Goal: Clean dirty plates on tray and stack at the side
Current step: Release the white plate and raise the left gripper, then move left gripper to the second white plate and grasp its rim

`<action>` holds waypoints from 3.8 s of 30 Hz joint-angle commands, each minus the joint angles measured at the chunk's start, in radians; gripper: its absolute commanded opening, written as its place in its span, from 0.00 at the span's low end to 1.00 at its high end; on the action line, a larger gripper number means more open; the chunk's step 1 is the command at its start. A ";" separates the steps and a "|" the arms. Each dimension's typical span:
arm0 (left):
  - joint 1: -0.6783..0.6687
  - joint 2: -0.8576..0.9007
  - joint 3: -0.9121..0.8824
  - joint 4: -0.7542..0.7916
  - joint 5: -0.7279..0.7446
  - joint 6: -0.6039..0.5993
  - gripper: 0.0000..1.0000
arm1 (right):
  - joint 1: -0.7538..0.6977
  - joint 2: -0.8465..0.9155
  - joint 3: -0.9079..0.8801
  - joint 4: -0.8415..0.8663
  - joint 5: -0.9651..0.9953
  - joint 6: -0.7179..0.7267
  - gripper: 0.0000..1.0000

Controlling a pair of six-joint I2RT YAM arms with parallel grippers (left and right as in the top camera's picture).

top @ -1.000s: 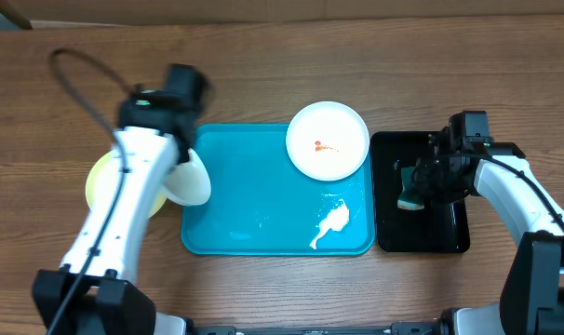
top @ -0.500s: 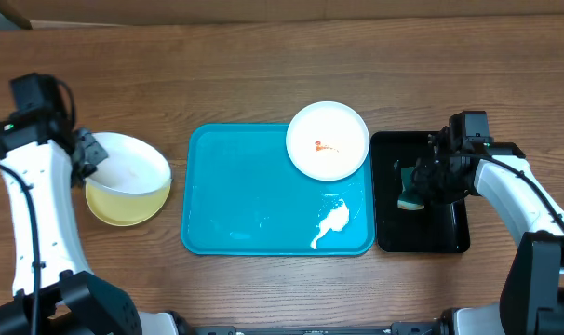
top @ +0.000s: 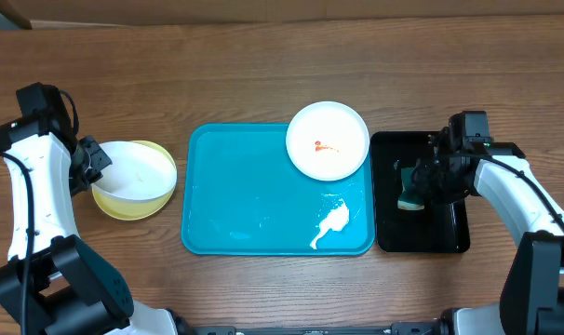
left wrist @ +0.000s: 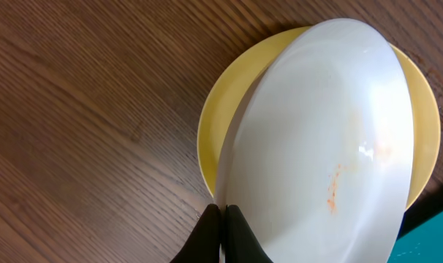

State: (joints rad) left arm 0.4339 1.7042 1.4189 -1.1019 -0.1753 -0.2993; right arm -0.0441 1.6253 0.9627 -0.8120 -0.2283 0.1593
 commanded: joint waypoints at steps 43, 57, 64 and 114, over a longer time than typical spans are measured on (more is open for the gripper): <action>-0.694 0.038 -0.001 0.463 0.419 0.180 1.00 | 0.005 -0.012 0.005 -0.002 0.003 -0.003 0.44; -0.760 0.269 -0.001 0.634 0.476 0.130 0.99 | 0.005 -0.012 0.005 -0.006 0.003 -0.003 0.45; -0.771 0.348 -0.001 0.705 0.524 0.119 0.86 | 0.005 -0.012 0.005 -0.007 0.003 -0.003 0.45; -0.755 0.254 -0.058 0.126 0.276 -0.084 0.04 | 0.005 0.007 0.005 -0.028 0.011 -0.003 0.45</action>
State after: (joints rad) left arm -0.3141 1.9377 1.3869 -0.9760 0.1150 -0.3664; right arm -0.0441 1.6253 0.9627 -0.8394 -0.2279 0.1570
